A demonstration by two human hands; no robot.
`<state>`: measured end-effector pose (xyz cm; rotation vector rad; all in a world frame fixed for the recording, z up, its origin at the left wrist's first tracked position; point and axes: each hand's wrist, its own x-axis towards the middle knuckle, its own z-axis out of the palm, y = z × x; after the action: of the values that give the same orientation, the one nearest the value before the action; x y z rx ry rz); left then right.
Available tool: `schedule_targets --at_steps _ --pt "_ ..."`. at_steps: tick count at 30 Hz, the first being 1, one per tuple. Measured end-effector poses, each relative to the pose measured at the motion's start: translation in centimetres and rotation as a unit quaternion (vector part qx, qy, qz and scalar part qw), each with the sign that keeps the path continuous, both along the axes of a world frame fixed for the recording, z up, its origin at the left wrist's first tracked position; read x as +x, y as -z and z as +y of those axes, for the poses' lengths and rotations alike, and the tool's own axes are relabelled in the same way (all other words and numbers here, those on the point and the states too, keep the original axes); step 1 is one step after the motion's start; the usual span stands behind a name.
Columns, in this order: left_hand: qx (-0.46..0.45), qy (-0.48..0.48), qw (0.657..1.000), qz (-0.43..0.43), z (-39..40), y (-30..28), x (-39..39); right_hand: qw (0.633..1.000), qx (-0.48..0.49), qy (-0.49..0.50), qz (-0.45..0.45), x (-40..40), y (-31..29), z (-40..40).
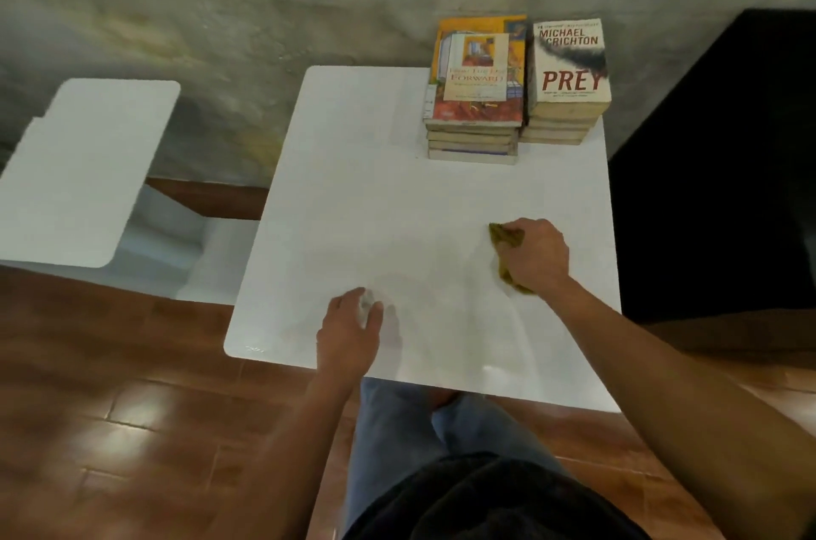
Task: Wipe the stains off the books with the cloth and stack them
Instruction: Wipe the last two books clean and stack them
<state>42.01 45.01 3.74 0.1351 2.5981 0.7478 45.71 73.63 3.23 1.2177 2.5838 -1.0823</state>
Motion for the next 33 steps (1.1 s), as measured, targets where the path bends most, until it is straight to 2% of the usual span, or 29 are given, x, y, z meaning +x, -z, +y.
schedule_targets --at_steps 2,3,6,9,14,15,19,24,28,33 --pt "0.058 -0.054 0.997 -0.018 0.7 -1.5 -0.3 0.984 -0.165 0.032 0.056 -0.9 -1.6 -1.6" --pt "0.074 -0.067 0.995 -0.025 1.0 -2.3 -0.5 0.972 -0.217 0.025 0.082 -1.3 -2.3 -2.4" --pt "0.155 -0.108 0.979 -0.073 1.9 -4.6 -1.7 0.942 -0.303 -0.021 0.143 -2.5 -5.5 -5.2" --pt "0.294 -0.166 0.93 -0.146 2.5 -7.4 -3.0 0.903 -0.388 -0.064 0.172 -3.7 -8.2 -7.7" --pt "0.377 -0.093 0.913 -0.126 2.2 -11.5 -4.3 0.849 -0.482 -0.139 0.167 -5.1 -12.1 -9.7" --pt "0.388 -0.097 0.909 -0.12 2.0 -11.7 -4.5 0.849 -0.482 -0.137 0.17 -5.3 -12.7 -10.0" --pt "0.426 -0.126 0.889 -0.112 0.7 -12.3 -5.3 0.894 -0.371 -0.138 0.21 -7.0 -14.5 -11.4" --pt "0.403 -0.135 0.904 -0.041 -1.8 -12.0 -7.0 0.904 -0.317 -0.187 0.217 -9.5 -16.3 -12.8" --pt "0.429 -0.139 0.892 -0.036 -4.2 -12.5 -8.9 0.919 -0.262 -0.195 0.22 -12.8 -16.1 -14.6" --pt "0.454 -0.199 0.867 -0.049 -8.5 -11.8 -13.0 0.925 -0.26 -0.172 0.217 -17.8 -14.2 -19.7"
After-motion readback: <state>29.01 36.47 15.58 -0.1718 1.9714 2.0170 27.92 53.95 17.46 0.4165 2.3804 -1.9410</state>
